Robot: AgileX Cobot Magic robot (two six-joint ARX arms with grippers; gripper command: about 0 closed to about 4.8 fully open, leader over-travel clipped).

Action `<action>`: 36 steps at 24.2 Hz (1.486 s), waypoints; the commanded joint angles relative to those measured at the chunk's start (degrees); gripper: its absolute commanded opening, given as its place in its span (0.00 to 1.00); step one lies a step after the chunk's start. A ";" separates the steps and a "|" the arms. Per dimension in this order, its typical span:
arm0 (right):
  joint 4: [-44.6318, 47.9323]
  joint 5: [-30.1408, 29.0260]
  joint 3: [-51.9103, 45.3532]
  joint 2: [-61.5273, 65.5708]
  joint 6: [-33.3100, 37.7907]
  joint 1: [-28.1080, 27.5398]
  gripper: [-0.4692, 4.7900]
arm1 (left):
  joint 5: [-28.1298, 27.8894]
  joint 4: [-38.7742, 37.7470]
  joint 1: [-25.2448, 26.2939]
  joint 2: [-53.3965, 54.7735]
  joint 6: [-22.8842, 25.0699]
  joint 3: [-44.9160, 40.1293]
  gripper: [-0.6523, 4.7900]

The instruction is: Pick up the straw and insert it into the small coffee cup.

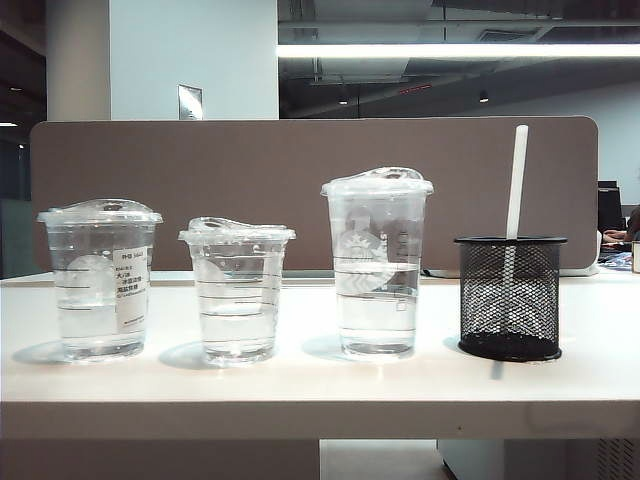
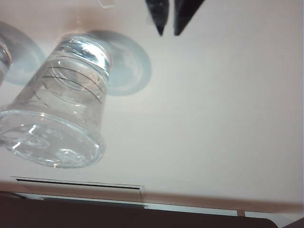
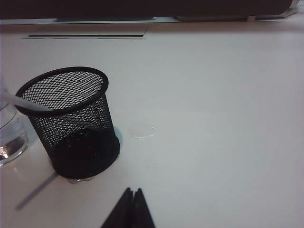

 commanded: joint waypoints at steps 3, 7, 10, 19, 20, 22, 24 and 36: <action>0.85 0.04 -0.42 -0.07 -0.02 -0.02 0.09 | 0.00 -0.17 -0.11 0.04 0.22 0.07 0.16; 0.85 0.04 -0.42 -0.07 -0.02 -0.02 0.09 | 0.02 0.17 -0.17 0.04 -0.28 0.42 0.16; 0.85 0.04 -0.42 -0.07 -0.02 -0.02 0.09 | 0.24 3.61 -0.22 0.98 -7.26 9.03 0.16; 0.85 0.04 -0.42 -0.04 -0.02 -0.02 0.09 | 15.06 -27.52 -0.20 1.77 -5.18 44.78 0.16; 0.85 0.04 -0.42 -0.04 -0.02 -0.02 0.09 | 15.54 -32.13 -0.20 1.73 -4.33 46.97 0.16; 0.85 0.04 -0.42 -0.04 -0.02 -0.02 0.09 | 15.52 -45.33 -0.20 1.60 -4.09 52.28 0.16; 0.85 0.04 -0.42 -0.04 -0.02 -0.02 0.09 | 15.52 -56.89 -0.20 1.60 -4.24 55.87 0.16; 0.85 0.04 -0.42 -0.04 0.00 -0.02 0.09 | 16.31 -65.96 -0.17 1.60 -4.28 57.35 0.16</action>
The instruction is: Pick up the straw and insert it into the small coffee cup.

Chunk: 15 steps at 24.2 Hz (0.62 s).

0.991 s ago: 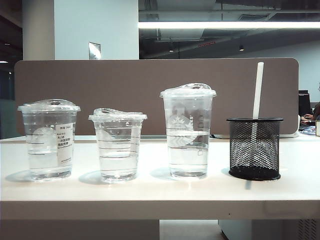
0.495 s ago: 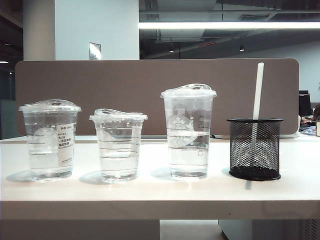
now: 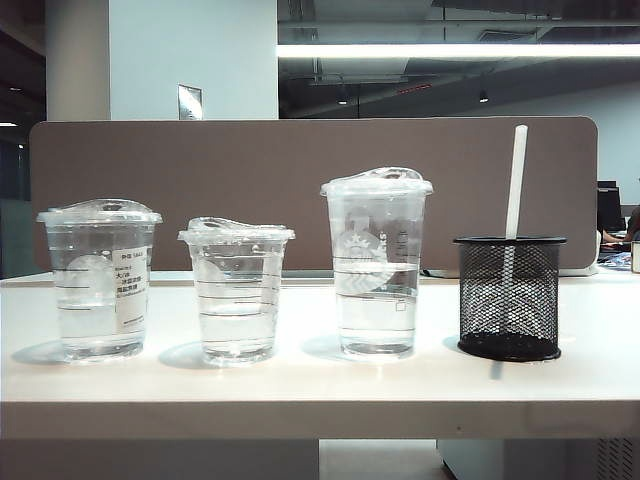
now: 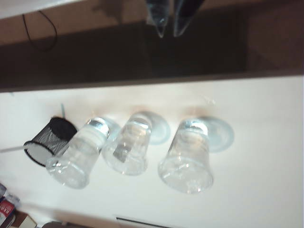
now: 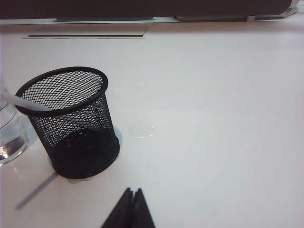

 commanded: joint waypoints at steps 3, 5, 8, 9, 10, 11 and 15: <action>0.87 -0.11 -0.42 -0.07 0.00 0.00 0.09 | 2.84 7.96 0.04 0.11 4.39 0.31 0.16; 0.87 -0.17 -0.42 -0.07 0.02 0.00 0.09 | 4.17 8.83 0.02 0.11 7.28 0.35 0.16; 1.40 -1.92 -0.35 -0.07 8.31 0.00 0.09 | 10.64 8.35 0.02 0.11 14.62 0.35 0.16; 2.21 -1.90 0.07 -0.07 16.02 -0.02 0.09 | 13.18 9.03 0.02 0.11 16.59 0.35 0.16; 2.10 -1.84 1.31 -0.07 21.94 -0.07 0.09 | 13.38 9.70 0.02 0.11 16.50 0.35 0.16; 2.08 -1.81 3.13 -0.07 24.30 -0.09 0.09 | 13.38 9.90 0.02 0.11 16.50 0.35 0.16; 2.05 2.67 13.84 -0.07 17.11 -0.13 0.08 | 13.25 10.03 0.04 0.11 16.50 0.35 0.16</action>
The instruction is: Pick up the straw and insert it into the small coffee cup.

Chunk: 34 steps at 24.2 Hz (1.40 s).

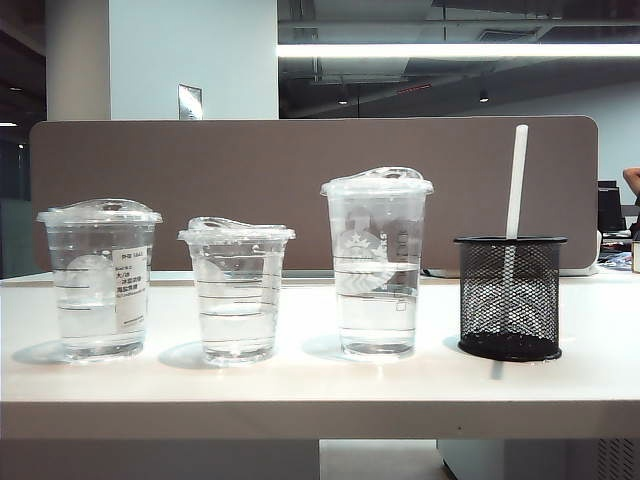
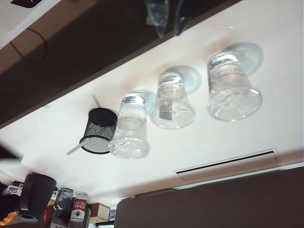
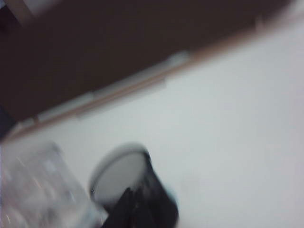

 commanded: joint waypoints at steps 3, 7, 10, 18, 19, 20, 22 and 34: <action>-0.79 7.56 24.15 1.22 -30.53 -0.09 0.08 | 0.37 0.98 0.02 0.11 0.42 0.17 0.16; -14.12 7.58 44.76 10.47 -39.23 -0.09 0.08 | 0.42 0.94 0.02 0.09 0.39 0.17 0.16; -25.03 9.03 61.26 22.45 -45.24 -0.07 0.08 | 0.39 0.83 0.02 0.09 0.39 0.11 0.16; -30.14 20.46 87.27 50.95 -53.09 0.35 0.08 | 0.37 0.81 0.02 0.11 0.39 0.04 0.16; -26.84 20.13 87.49 53.00 -52.76 0.22 0.08 | 0.37 0.81 0.02 0.09 0.39 0.04 0.16; -23.06 19.69 87.41 54.86 -52.02 0.00 0.08 | 0.39 0.79 0.02 0.09 0.39 0.04 0.16; -15.19 16.41 87.32 59.93 -49.05 -0.96 0.08 | 0.42 0.59 0.02 0.09 0.37 0.07 0.16; 8.15 -1.49 73.37 81.29 -21.57 -10.67 0.09 | 0.39 -2.54 0.00 0.09 0.39 0.04 0.16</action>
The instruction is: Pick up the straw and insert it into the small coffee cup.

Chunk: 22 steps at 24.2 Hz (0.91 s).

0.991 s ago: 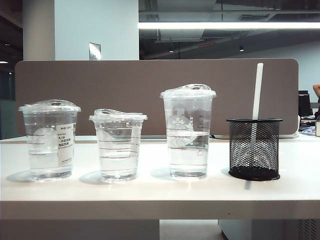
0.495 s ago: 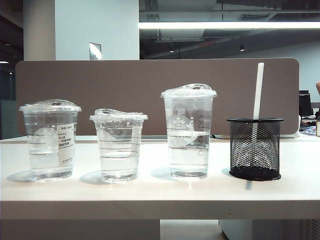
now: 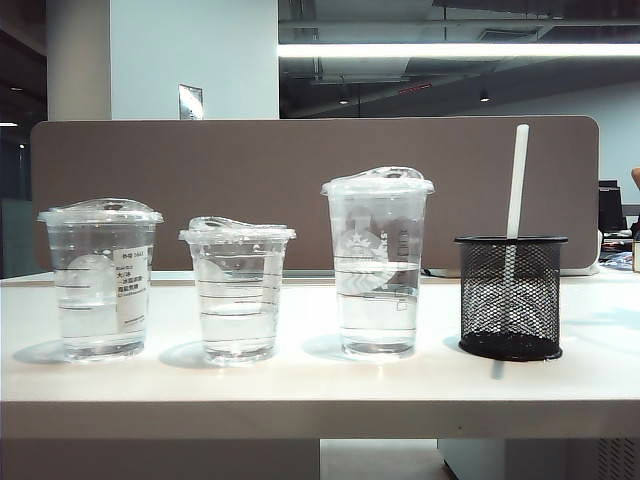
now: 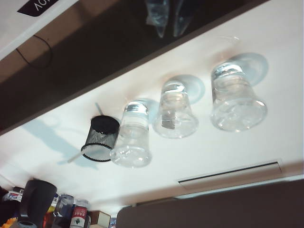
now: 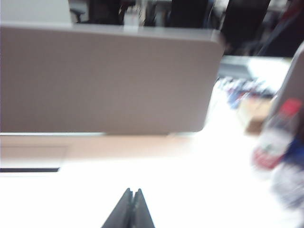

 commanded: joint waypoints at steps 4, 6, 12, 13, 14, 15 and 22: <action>28.68 -8.59 -22.47 -0.37 9.25 -1.75 0.09 | 0.04 -0.24 0.00 0.11 0.37 0.13 0.16; 32.70 -10.12 -28.98 -0.37 9.33 -1.66 0.09 | -0.42 -0.24 -0.04 0.11 0.35 0.13 0.16; 45.48 -10.05 -50.88 -2.23 13.99 -0.66 0.09 | -0.22 -0.28 -0.04 0.11 0.35 0.09 0.16; 48.24 -10.08 -53.75 -2.80 14.73 -0.66 0.09 | -0.20 -0.26 -0.04 0.11 0.35 0.07 0.16; 51.93 -10.10 -57.27 -3.58 14.97 -0.63 0.09 | -0.20 -0.28 -0.04 0.11 0.33 -0.02 0.16; 55.76 -10.32 -60.65 -4.35 14.99 -0.37 0.09 | -0.17 -0.31 -0.02 0.11 0.31 -0.17 0.16; 66.34 -3.45 -79.89 -15.28 14.88 10.54 0.09 | -0.22 -0.24 0.00 0.11 -0.48 -0.76 0.16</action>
